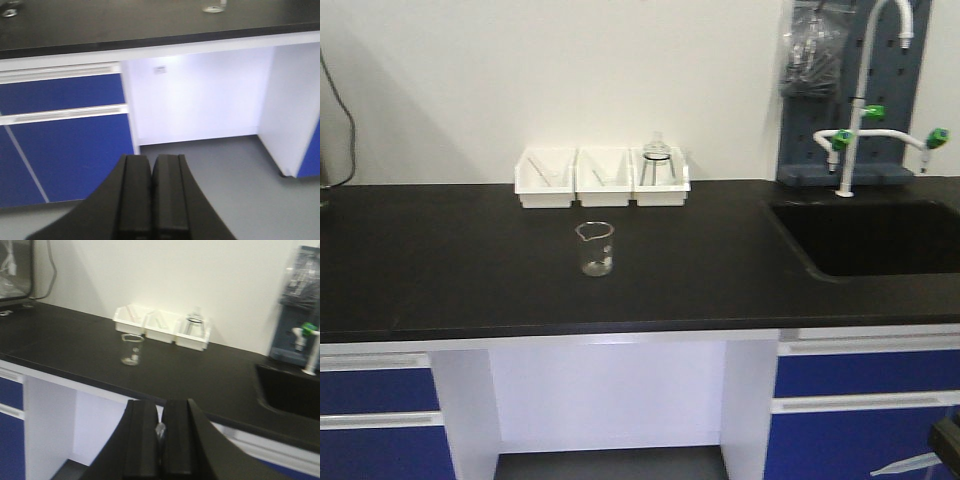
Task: Grab transparent chemical and place on left bench
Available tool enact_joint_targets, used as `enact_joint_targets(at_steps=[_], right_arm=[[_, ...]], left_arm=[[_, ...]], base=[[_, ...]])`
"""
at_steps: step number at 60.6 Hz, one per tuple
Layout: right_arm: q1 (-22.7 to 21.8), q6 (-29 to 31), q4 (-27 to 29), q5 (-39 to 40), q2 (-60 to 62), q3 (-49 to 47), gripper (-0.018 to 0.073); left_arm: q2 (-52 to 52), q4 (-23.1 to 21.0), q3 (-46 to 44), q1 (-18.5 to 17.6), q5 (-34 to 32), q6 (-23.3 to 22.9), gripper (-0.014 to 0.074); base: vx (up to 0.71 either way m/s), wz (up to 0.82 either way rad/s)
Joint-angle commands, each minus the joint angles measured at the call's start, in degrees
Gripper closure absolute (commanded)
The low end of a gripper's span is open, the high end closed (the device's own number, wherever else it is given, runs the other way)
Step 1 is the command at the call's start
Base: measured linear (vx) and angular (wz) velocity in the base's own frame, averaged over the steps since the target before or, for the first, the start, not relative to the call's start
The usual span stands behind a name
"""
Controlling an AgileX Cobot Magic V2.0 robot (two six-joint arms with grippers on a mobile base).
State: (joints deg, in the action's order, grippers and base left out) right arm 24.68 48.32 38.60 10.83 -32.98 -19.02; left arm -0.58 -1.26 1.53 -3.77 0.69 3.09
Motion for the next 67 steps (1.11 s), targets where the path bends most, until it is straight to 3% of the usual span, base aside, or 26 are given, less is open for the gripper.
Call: enact_joint_targets(at_steps=[1,37,67], right_arm=[[-0.3,0.5,-0.8,3.5,0.0,-1.7,0.0562],[-0.3,0.5,-0.8,3.5,0.0,-1.7,0.0562],[-0.3,0.5,-0.8,3.5,0.0,-1.7,0.0562]], left_arm=[[-1.1,0.0,0.9,-0.1,-4.5,-0.4,0.06],[-1.1,0.0,0.9,-0.1,-4.5,-0.4,0.06],[-1.1,0.0,0.9,-0.1,-4.5,-0.4,0.06]], base=[[0.3,0.6],[0.35,0.36],[0.4,0.01]])
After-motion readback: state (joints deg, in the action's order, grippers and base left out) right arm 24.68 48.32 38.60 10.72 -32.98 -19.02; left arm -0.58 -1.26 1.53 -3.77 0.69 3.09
